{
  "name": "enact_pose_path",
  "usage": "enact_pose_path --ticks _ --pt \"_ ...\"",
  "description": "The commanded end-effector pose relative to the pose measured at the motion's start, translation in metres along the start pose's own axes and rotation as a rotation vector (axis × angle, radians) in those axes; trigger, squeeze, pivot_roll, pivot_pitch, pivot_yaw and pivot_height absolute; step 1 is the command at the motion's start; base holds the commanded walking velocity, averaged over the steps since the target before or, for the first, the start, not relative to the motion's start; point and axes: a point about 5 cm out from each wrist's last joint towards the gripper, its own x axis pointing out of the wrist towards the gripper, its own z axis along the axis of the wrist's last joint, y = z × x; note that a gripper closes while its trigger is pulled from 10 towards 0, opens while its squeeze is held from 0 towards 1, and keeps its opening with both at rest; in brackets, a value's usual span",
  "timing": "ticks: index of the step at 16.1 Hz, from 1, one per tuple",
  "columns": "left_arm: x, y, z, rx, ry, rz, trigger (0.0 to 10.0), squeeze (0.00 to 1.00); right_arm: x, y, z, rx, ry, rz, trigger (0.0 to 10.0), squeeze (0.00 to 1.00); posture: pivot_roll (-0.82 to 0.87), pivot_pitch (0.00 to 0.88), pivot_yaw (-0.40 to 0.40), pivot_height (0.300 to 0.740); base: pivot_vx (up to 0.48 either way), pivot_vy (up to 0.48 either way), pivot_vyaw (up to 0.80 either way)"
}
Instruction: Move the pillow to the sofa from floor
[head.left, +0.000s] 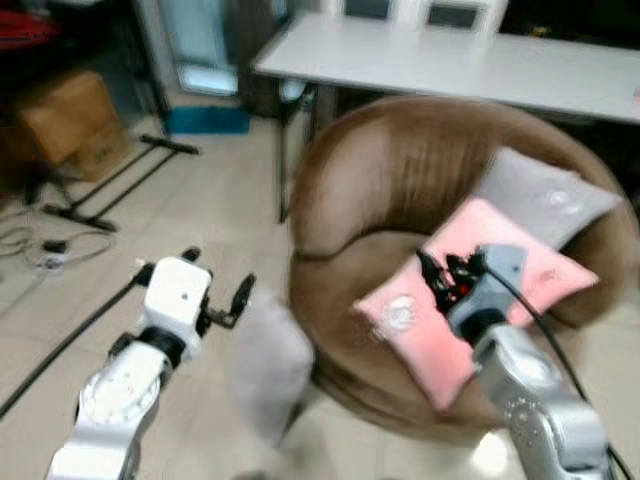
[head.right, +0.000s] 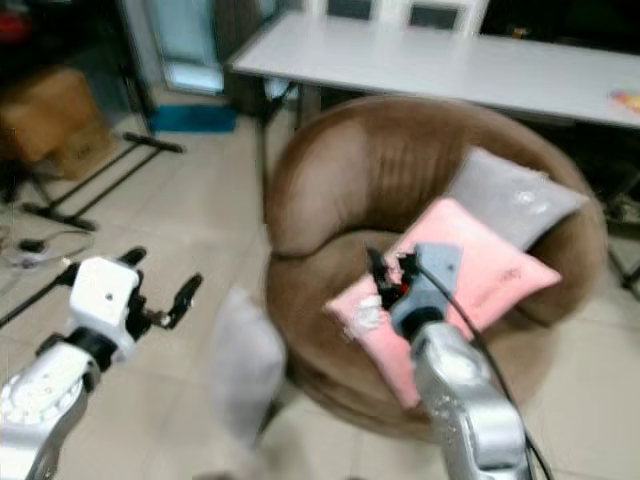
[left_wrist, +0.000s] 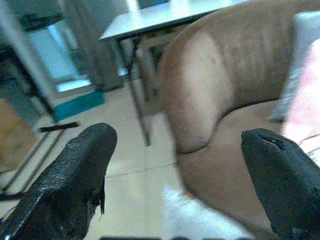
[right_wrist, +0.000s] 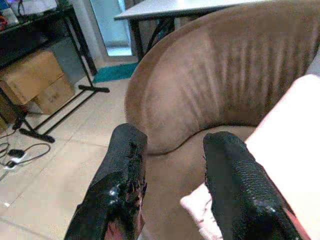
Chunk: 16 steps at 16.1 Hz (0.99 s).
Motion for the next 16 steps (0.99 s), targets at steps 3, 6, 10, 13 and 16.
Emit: enact_pose_path --ticks 3,6,10,13,16 --pt "0.002 0.005 0.008 0.005 -0.035 0.055 10.0 0.00 -0.001 0.012 -0.001 -0.030 0.014 0.084 10.0 0.00 0.01 0.000 -0.030 0.740 0.000 0.000 0.00" --pt "0.004 0.000 0.007 0.047 -0.040 0.024 10.0 0.00 0.000 0.008 0.001 -0.056 -0.005 0.059 10.0 0.00 0.01 0.000 -0.028 0.740 0.000 0.000 0.77" --pt "0.004 0.005 0.004 0.060 -0.022 0.053 10.0 0.00 0.003 0.006 0.000 -0.060 -0.013 0.024 10.0 0.00 0.01 0.000 -0.028 0.740 0.215 0.000 0.77" --pt "0.006 0.009 0.003 0.066 -0.020 0.060 10.0 0.00 0.007 0.001 0.000 -0.093 -0.008 -0.017 10.0 0.00 0.01 0.000 -0.030 0.740 0.298 0.000 0.71" --pt "0.007 0.011 0.002 0.070 -0.017 0.065 10.0 0.00 0.009 -0.002 0.001 -0.089 -0.011 -0.045 10.0 0.00 0.01 0.000 -0.029 0.740 0.300 0.000 0.00"
